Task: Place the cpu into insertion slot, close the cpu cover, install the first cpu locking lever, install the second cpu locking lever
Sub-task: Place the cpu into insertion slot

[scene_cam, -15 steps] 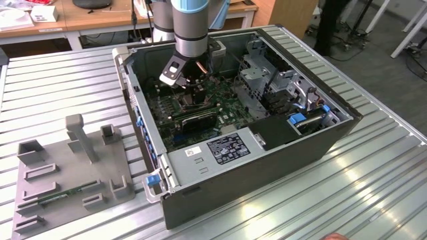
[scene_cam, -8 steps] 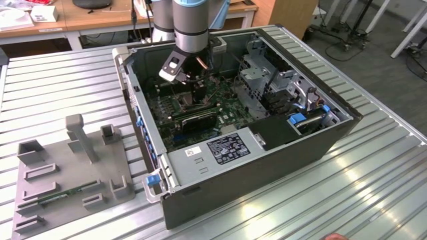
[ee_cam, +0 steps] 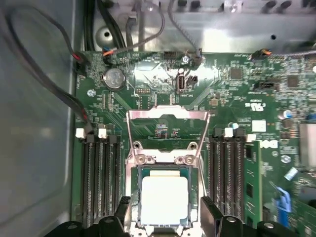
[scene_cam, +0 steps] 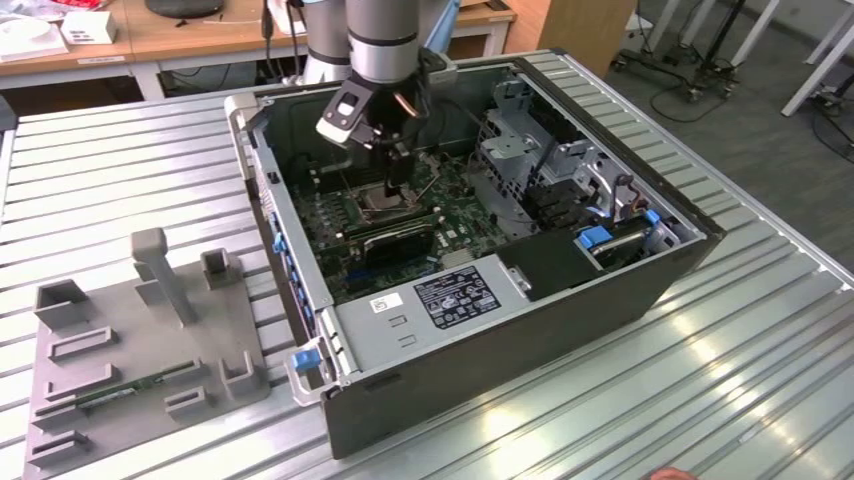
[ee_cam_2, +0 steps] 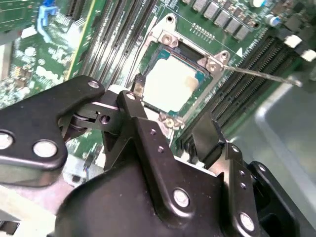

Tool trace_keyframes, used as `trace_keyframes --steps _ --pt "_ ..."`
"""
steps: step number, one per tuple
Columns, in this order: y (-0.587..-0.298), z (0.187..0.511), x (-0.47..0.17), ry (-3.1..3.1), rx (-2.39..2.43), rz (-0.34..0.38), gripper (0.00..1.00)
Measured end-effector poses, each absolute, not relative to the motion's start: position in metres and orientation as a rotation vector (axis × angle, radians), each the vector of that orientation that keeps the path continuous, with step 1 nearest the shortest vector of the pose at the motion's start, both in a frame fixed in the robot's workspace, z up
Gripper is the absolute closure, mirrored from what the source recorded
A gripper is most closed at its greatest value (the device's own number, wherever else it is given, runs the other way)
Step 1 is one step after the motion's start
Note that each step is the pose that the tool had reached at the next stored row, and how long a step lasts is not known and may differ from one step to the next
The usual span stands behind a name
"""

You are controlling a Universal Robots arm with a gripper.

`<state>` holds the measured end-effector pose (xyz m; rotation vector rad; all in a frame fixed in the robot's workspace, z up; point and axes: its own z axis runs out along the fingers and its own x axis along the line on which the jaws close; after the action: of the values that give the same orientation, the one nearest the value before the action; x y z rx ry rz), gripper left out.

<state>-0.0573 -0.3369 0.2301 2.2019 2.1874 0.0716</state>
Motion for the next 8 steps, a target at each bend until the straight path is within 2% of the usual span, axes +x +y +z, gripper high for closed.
trace_keyframes --steps 8 --pt "-0.337 0.253 -0.057 2.187 2.202 0.072 0.34"
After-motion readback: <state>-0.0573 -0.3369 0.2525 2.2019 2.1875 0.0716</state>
